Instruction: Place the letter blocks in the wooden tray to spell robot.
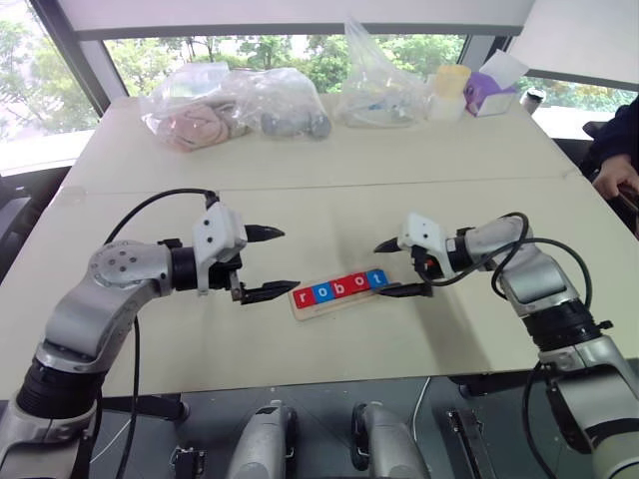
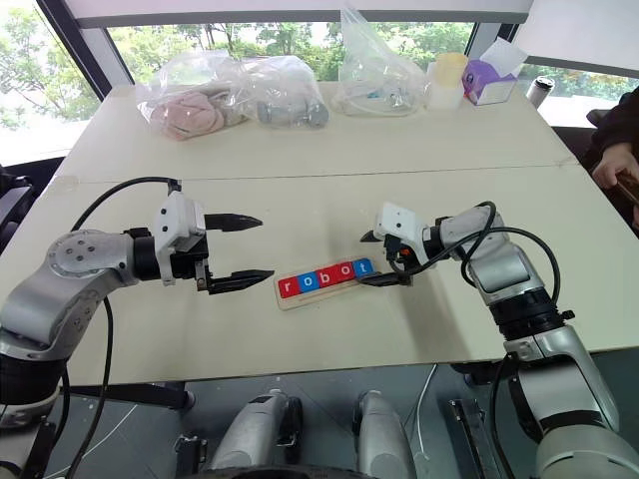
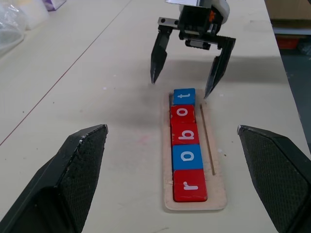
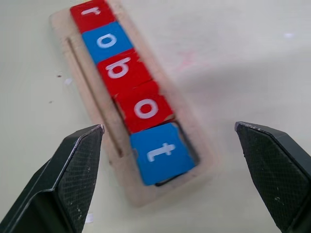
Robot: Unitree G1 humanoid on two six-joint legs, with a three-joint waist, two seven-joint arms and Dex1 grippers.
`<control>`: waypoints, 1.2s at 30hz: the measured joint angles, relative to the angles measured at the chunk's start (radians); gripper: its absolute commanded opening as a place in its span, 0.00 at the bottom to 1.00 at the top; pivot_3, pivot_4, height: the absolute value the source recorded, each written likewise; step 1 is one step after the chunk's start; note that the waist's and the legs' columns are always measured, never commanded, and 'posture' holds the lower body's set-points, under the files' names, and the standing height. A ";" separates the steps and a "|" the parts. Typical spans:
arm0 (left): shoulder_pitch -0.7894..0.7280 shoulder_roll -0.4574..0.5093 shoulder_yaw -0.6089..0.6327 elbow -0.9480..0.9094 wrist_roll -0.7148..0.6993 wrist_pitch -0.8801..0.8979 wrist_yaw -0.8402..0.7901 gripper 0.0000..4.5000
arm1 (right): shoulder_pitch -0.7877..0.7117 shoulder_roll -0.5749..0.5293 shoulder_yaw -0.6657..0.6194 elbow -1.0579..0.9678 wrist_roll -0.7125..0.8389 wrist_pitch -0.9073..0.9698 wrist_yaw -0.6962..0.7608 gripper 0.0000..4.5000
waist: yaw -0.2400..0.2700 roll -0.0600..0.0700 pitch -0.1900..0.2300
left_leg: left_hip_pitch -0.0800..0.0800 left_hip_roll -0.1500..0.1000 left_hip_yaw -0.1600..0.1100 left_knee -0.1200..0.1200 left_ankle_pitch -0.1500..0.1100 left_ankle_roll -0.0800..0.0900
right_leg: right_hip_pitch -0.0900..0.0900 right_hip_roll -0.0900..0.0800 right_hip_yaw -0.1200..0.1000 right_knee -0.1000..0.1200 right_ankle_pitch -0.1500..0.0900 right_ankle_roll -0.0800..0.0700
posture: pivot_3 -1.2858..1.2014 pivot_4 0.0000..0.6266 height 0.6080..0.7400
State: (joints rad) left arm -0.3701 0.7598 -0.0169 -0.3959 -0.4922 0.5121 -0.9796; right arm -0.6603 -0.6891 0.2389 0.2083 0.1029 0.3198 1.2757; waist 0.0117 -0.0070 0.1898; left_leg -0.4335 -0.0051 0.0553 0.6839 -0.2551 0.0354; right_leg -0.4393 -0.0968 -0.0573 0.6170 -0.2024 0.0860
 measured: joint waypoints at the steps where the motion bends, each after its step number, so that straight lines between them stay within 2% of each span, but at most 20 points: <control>1: -0.003 -0.001 -0.001 0.001 0.000 0.000 0.000 1.00 | 0.000 0.000 0.000 0.012 -0.001 -0.006 -0.007 0.99 | 0.000 0.000 0.000 | 0.000 0.000 0.000 0.000 0.000 0.000 | 0.000 0.000 0.000 0.000 0.000 0.000 | 0.52 0.24 0.89; 17: -0.023 -0.008 -0.006 0.005 0.001 0.000 -0.001 1.00 | -0.002 -0.006 0.000 0.154 -0.069 -0.153 -0.053 0.99 | -0.001 0.000 0.000 | 0.002 0.000 0.000 0.000 0.000 0.000 | 0.002 0.000 0.000 0.000 0.000 0.000 | 0.52 0.24 0.89; 26: -0.023 -0.008 -0.006 0.006 0.001 0.000 -0.001 1.00 | -0.015 0.000 0.000 0.176 -0.079 -0.157 -0.053 0.99 | -0.002 0.000 0.000 | 0.007 0.000 0.000 0.000 0.000 0.000 | 0.006 0.000 0.000 0.000 -0.002 -0.003 | 0.52 0.24 0.89; 30: -0.016 -0.001 -0.005 0.002 0.000 0.001 -0.003 1.00 | 0.002 -0.021 -0.003 0.102 -0.047 -0.085 -0.016 0.99 | 0.000 0.000 0.000 | 0.006 0.000 0.000 0.000 0.000 0.000 | 0.006 0.000 0.000 0.000 -0.002 -0.003 | 0.52 0.24 0.89; 36: 0.055 0.039 0.044 -0.014 -0.029 0.037 -0.010 1.00 | 0.117 -0.113 -0.139 -0.168 0.079 0.120 -0.024 0.99 | 0.001 0.000 0.000 | 0.006 0.000 0.000 -0.001 0.000 0.000 | 0.005 -0.002 0.000 0.000 -0.002 -0.003 | 0.52 0.24 0.89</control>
State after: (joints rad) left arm -0.3148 0.7987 0.0270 -0.4103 -0.5208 0.5489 -0.9892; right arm -0.5434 -0.8019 0.1000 0.0405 0.1824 0.4399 1.2520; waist 0.0129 -0.0069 0.1899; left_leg -0.4271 -0.0047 0.0549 0.6832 -0.2554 0.0351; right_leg -0.4339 -0.0988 -0.0571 0.6167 -0.2042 0.0828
